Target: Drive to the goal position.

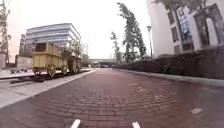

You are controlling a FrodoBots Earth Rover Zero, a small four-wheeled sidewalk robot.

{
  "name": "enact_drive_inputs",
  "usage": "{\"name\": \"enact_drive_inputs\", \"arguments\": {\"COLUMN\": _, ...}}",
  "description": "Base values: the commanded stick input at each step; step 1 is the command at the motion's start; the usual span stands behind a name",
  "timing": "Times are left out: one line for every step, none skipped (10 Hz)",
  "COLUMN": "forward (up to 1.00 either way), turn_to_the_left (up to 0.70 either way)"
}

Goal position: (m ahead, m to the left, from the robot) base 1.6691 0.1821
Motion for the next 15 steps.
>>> {"name": "enact_drive_inputs", "arguments": {"forward": 0.45, "turn_to_the_left": 0.00}}
{"name": "enact_drive_inputs", "arguments": {"forward": 0.45, "turn_to_the_left": 0.00}}
{"name": "enact_drive_inputs", "arguments": {"forward": 0.45, "turn_to_the_left": 0.00}}
{"name": "enact_drive_inputs", "arguments": {"forward": 0.45, "turn_to_the_left": 0.00}}
{"name": "enact_drive_inputs", "arguments": {"forward": 0.45, "turn_to_the_left": 0.00}}
{"name": "enact_drive_inputs", "arguments": {"forward": 0.45, "turn_to_the_left": 0.00}}
{"name": "enact_drive_inputs", "arguments": {"forward": 0.45, "turn_to_the_left": 0.00}}
{"name": "enact_drive_inputs", "arguments": {"forward": 0.45, "turn_to_the_left": 0.00}}
{"name": "enact_drive_inputs", "arguments": {"forward": 0.45, "turn_to_the_left": 0.00}}
{"name": "enact_drive_inputs", "arguments": {"forward": 0.45, "turn_to_the_left": 0.00}}
{"name": "enact_drive_inputs", "arguments": {"forward": 0.45, "turn_to_the_left": 0.00}}
{"name": "enact_drive_inputs", "arguments": {"forward": 0.45, "turn_to_the_left": 0.00}}
{"name": "enact_drive_inputs", "arguments": {"forward": 0.45, "turn_to_the_left": 0.00}}
{"name": "enact_drive_inputs", "arguments": {"forward": 0.45, "turn_to_the_left": 0.00}}
{"name": "enact_drive_inputs", "arguments": {"forward": 0.45, "turn_to_the_left": 0.00}}
